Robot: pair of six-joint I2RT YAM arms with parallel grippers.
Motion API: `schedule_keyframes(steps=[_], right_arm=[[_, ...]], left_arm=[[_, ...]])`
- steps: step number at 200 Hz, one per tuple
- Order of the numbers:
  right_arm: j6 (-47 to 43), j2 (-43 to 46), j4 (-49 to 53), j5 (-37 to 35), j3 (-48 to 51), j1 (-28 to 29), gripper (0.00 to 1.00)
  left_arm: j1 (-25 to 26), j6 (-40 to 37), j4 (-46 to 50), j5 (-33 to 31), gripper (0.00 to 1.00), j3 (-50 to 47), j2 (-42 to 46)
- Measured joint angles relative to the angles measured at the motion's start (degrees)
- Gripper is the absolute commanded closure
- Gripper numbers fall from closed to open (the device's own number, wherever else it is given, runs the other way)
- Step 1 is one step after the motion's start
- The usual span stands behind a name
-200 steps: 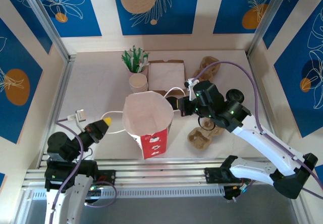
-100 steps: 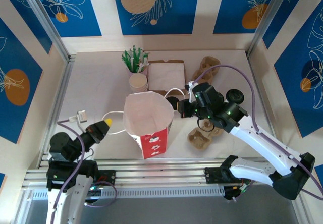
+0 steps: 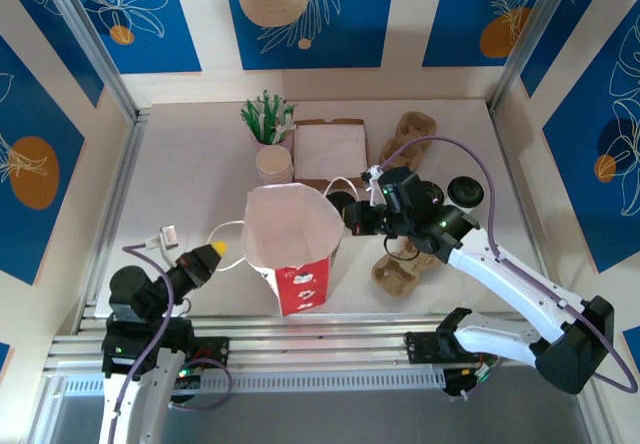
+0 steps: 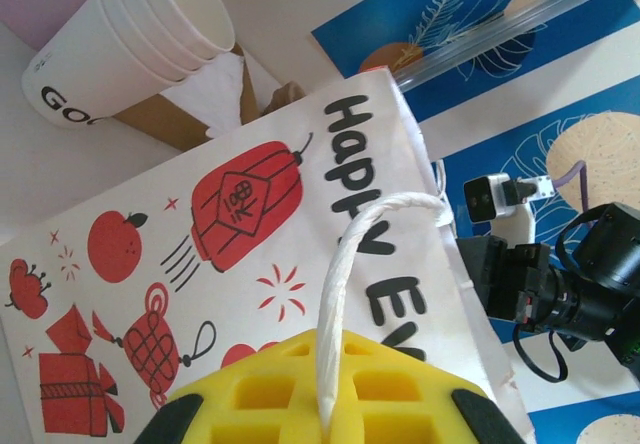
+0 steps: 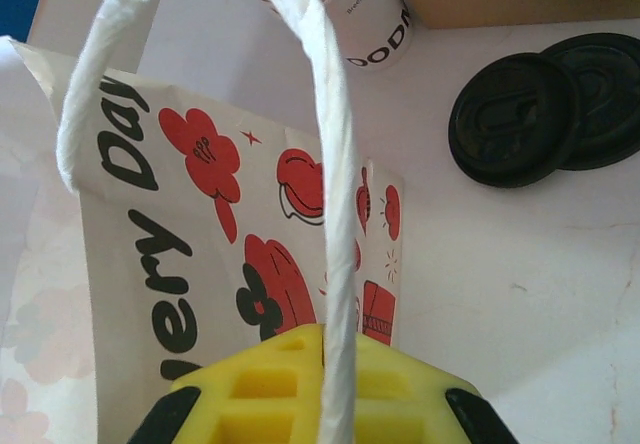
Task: Pack the takeout coffee
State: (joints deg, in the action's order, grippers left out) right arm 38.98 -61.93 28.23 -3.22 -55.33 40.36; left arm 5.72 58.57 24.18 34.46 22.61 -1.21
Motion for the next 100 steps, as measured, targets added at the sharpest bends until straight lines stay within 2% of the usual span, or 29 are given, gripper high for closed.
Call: schedule_keyframes(steps=[23,36,78,100], right_arm=[[0.2,-0.2,-0.2,0.3,0.0,0.0,0.98],[0.2,-0.2,-0.1,0.5,0.0,-0.2,0.95],[-0.6,-0.2,2.3,0.5,-1.2,-1.4,0.73],[-1.4,-0.2,4.2,0.7,-2.9,-1.5,0.63]], left_arm=[[0.0,1.0,-1.0,0.0,0.90,-0.9,0.0],[0.0,1.2,-1.4,0.0,0.82,-0.9,0.0],[0.0,1.6,-3.1,0.0,0.68,-1.0,-1.2],[0.0,1.8,-4.4,0.0,0.54,-0.9,-2.7]])
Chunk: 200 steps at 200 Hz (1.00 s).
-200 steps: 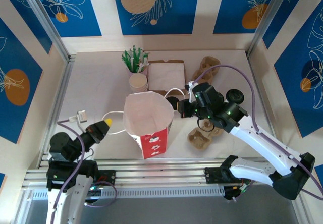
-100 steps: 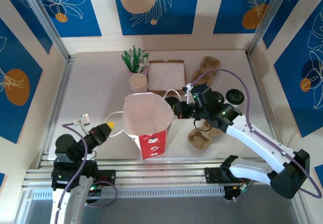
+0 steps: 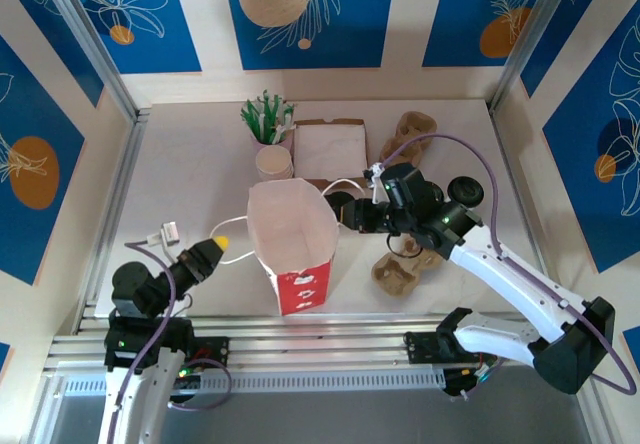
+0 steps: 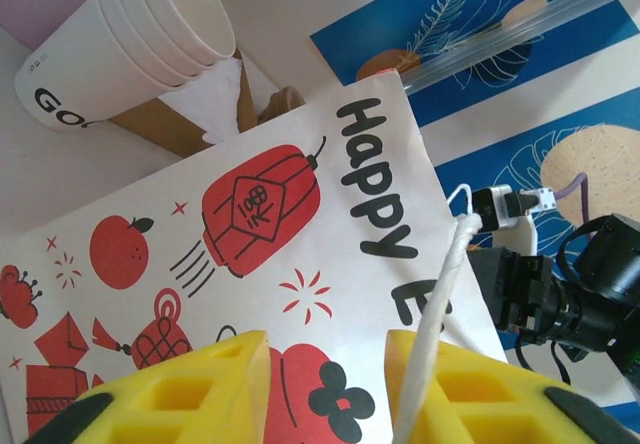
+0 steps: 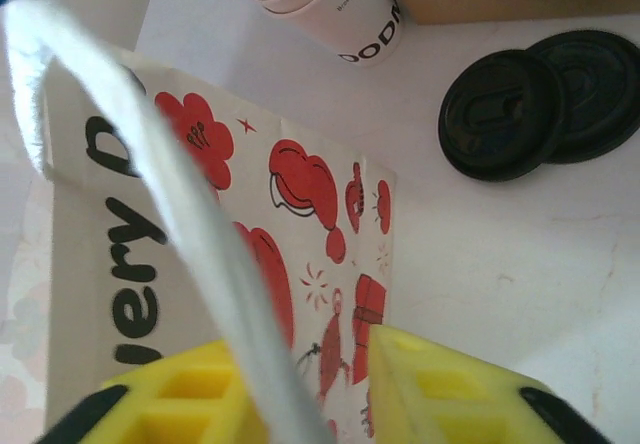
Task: Pack the takeout coffee
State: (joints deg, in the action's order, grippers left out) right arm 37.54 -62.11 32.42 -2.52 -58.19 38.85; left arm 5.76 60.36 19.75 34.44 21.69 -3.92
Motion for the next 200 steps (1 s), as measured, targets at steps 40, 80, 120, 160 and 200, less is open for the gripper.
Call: schedule_keyframes(steps=[40,80,120,160,200], right_arm=[[-1.1,0.1,2.5,0.1,-4.1,0.0,0.51],[-1.7,0.6,4.2,0.4,-6.3,0.0,0.44],[-2.1,1.5,4.7,2.1,-7.8,0.0,0.37],[-2.6,2.3,4.5,4.1,-10.6,0.0,0.31],[-3.0,2.3,4.9,4.7,-13.4,-0.1,0.30]], left_arm=[[0.0,-0.2,-1.1,0.0,0.40,2.0,-3.5],[0.0,-0.2,-3.0,0.0,0.32,5.3,-5.2],[0.0,0.4,-4.8,0.0,0.23,7.2,-7.2],[0.0,0.9,-7.6,0.0,0.16,10.1,-11.0],[0.0,2.1,-12.1,0.0,0.11,12.0,-13.9]])
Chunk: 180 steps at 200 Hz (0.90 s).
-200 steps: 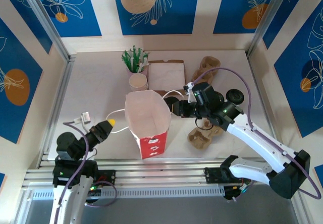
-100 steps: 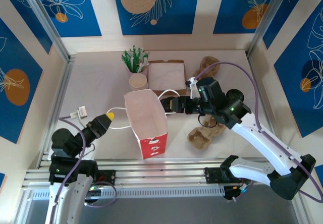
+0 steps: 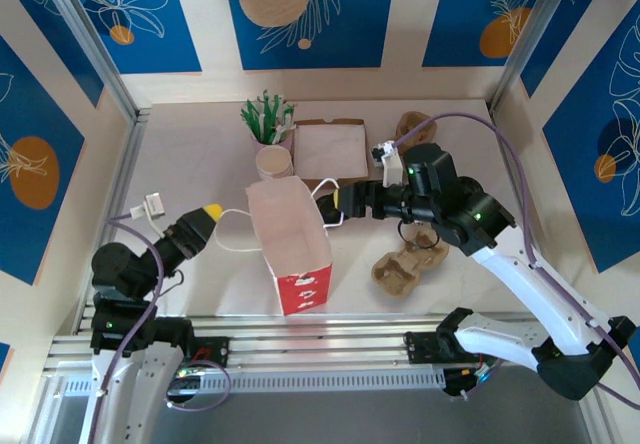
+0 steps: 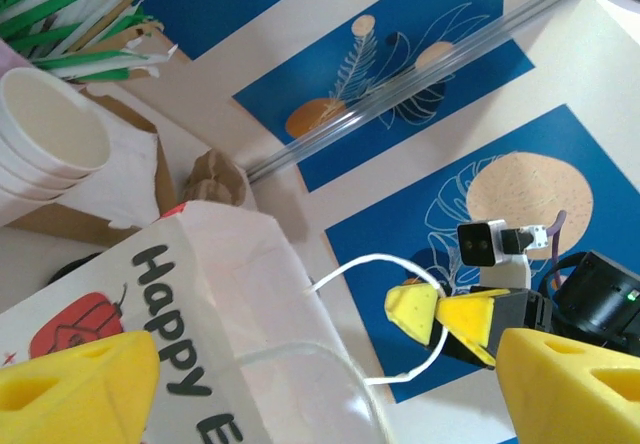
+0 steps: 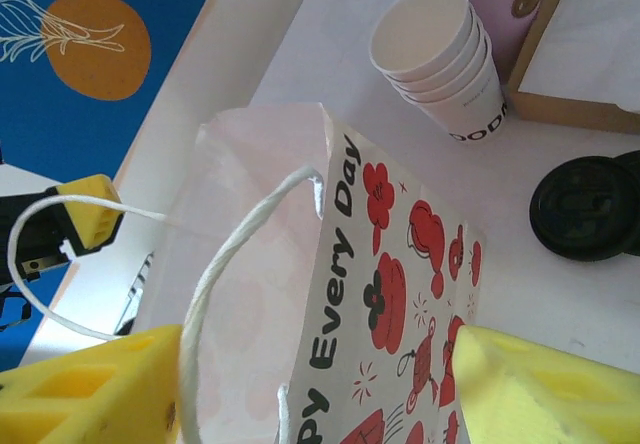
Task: Pack the takeout coffee
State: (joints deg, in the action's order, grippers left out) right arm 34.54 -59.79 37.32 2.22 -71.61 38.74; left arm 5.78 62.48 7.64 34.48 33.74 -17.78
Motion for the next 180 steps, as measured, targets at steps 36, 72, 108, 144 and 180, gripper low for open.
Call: schedule_keyframes(steps=[36,72,108,144,180], right_arm=[[-1.4,0.0,1.5,-0.3,-4.2,-0.2,0.24],[-4.2,-0.5,6.2,-4.4,-10.2,-1.8,0.17],[-5.1,-1.5,13.2,-9.4,-11.7,-7.8,0.11],[-5.0,-3.5,19.4,-12.7,-4.7,-12.2,0.12],[-3.8,-7.2,21.9,-14.7,6.3,-12.6,0.16]], left_arm=[[0.0,0.5,-1.4,0.0,0.09,2.6,-2.1],[0.0,-5.1,4.2,-0.9,0.01,12.7,-3.8],[0.2,-15.0,14.3,-5.9,0.01,22.2,-3.5],[0.7,-22.6,25.9,-15.0,0.00,24.1,-2.6],[0.8,-26.2,33.0,-21.7,0.00,23.1,-1.7]])
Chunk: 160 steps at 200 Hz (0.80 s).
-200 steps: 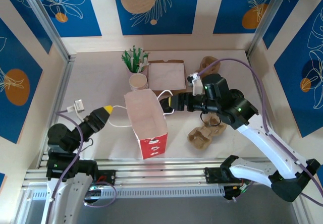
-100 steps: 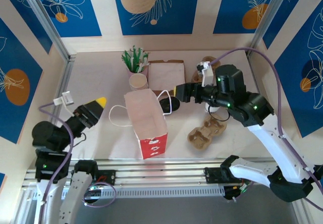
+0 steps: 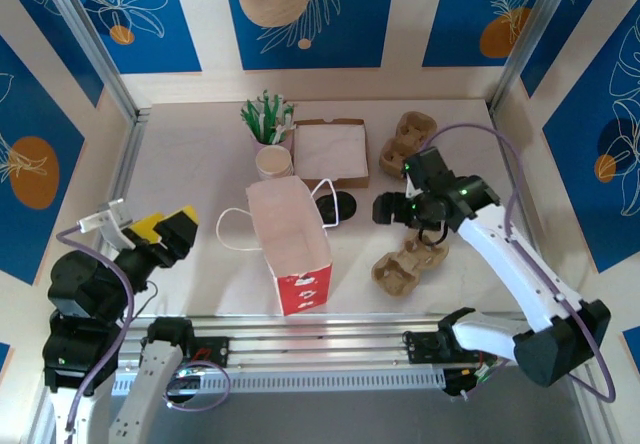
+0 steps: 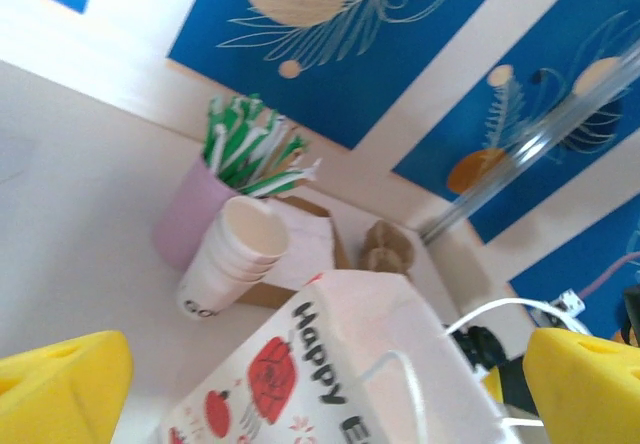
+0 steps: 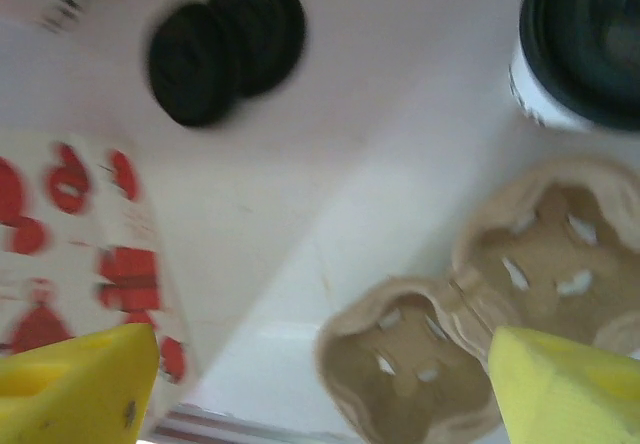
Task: Pack the takeout coffee
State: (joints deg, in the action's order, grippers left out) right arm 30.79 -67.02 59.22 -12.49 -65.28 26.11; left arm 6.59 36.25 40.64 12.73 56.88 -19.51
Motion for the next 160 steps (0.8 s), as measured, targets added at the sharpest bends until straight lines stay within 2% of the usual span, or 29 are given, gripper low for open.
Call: schedule_keyframes(steps=[32,80,110,148,160], right_arm=[[0.6,-1.6,-0.5,-2.3,7.5,0.1,0.17],[1.0,-5.9,-3.7,-4.6,13.6,1.3,0.22],[2.8,-8.2,-4.0,-7.7,14.1,5.0,0.31],[5.9,-9.2,-4.3,-12.0,15.7,8.0,0.33],[6.7,-9.2,-4.1,-13.2,15.7,8.0,0.37]], left_arm=[[0.1,-1.2,1.9,-1.3,0.00,-1.6,0.5],[0.7,-2.7,2.3,-1.2,0.00,-2.0,0.7],[0.7,-3.5,2.3,-1.2,0.00,-2.1,0.7],[0.8,-3.9,2.3,-1.3,0.00,-2.1,0.7],[0.9,-4.1,2.3,-1.3,0.00,-2.1,0.7]])
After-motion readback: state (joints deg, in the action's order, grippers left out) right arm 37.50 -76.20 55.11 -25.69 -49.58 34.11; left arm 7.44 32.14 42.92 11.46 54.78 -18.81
